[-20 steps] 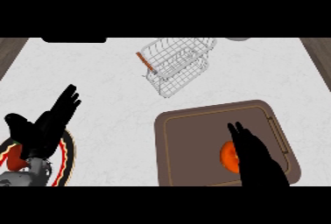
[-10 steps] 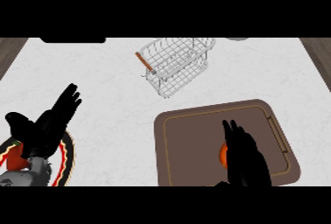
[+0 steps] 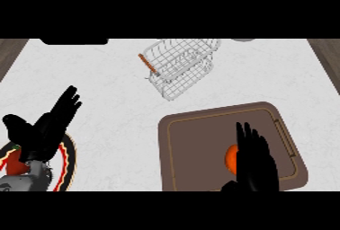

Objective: Pick the squash from the tray and place it in the tiered basket

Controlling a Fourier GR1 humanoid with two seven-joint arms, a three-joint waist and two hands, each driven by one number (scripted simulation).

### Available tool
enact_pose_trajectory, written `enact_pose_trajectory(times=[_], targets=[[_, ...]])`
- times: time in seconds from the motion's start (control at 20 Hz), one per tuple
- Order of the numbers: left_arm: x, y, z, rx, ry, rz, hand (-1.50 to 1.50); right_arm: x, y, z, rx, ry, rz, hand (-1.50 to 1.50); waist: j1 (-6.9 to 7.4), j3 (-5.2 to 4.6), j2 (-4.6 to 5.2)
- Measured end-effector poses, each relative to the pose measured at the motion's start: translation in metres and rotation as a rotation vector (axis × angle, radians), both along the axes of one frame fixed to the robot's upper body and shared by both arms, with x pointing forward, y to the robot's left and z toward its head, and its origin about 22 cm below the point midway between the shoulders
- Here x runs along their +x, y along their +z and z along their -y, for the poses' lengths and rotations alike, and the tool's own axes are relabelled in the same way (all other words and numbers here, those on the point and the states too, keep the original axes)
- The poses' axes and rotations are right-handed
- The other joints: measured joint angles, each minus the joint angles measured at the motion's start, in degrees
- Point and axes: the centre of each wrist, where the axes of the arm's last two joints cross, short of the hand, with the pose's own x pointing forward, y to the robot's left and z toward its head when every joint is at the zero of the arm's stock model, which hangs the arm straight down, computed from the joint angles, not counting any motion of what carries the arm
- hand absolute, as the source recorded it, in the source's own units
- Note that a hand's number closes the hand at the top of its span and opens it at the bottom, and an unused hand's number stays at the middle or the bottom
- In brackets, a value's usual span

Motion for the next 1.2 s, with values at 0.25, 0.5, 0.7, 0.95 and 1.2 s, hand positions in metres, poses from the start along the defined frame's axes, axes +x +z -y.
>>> enact_pose_trajectory(times=[0.25, 0.5, 0.7, 0.95, 1.2], targets=[[-0.002, -0.004, -0.002, -0.004, -0.005, 0.003, 0.0, 0.008, -0.008, 0.008, -0.01, -0.019, -0.051, 1.5, 0.04, 0.0, 0.01], [-0.003, -0.001, 0.003, -0.001, -0.001, 0.004, 0.0, 0.009, -0.014, 0.012, 0.011, 0.008, -0.126, 1.5, 0.13, -0.18, -0.18], [-0.003, -0.005, 0.007, -0.006, 0.0, 0.004, 0.0, 0.007, -0.022, 0.015, -0.031, 0.056, -0.122, 1.5, 0.17, -0.44, -0.49], [-0.003, -0.003, 0.007, -0.007, -0.004, 0.0, 0.0, 0.007, -0.028, 0.012, -0.094, 0.072, -0.091, 1.5, 0.12, -0.57, -0.63], [-0.007, -0.008, -0.004, -0.004, 0.008, 0.0, 0.0, -0.01, -0.034, 0.042, -0.099, -0.091, -0.093, 1.5, -0.21, -0.36, -0.54]])
